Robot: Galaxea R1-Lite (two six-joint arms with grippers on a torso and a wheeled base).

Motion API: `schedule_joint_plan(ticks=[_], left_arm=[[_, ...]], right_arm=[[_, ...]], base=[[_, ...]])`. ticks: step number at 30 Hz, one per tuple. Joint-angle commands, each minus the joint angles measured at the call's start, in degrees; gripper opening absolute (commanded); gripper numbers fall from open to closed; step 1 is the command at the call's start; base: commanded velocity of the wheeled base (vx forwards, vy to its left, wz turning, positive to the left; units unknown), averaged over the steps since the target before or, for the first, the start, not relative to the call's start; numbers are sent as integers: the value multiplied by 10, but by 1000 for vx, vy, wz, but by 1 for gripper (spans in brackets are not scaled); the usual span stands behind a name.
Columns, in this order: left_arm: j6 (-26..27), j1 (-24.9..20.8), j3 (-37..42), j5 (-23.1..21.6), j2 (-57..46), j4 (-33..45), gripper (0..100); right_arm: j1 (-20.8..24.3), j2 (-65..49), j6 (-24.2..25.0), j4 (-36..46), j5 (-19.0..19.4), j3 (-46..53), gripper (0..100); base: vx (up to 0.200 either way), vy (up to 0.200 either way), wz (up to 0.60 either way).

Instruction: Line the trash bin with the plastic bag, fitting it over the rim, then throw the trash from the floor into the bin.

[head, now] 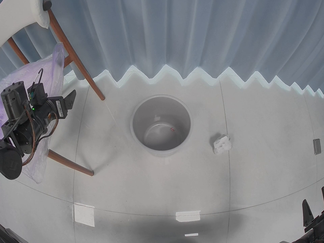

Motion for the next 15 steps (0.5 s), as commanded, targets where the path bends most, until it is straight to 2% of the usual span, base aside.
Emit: schedule_joint_plan(ticks=[1,6,9,14,15], left_arm=[[0,-1,11,8,-15,3,100],[0,6,14,25,-7,3,100],[3,33,19,27,-3,2,100],[31,40,36,-6,-2,-5,100],[50,42,54,-27,-3,-6,100]], right_arm=[[0,-10,0,0,0,10,100],[0,-10,0,0,0,10,100],[0,-10,0,0,0,10,100],[0,-10,0,0,0,10,100],[0,-10,0,0,0,10,100]], base=[[0,0,0],[0,0,0],[0,0,0],[0,0,0],[0,0,0]])
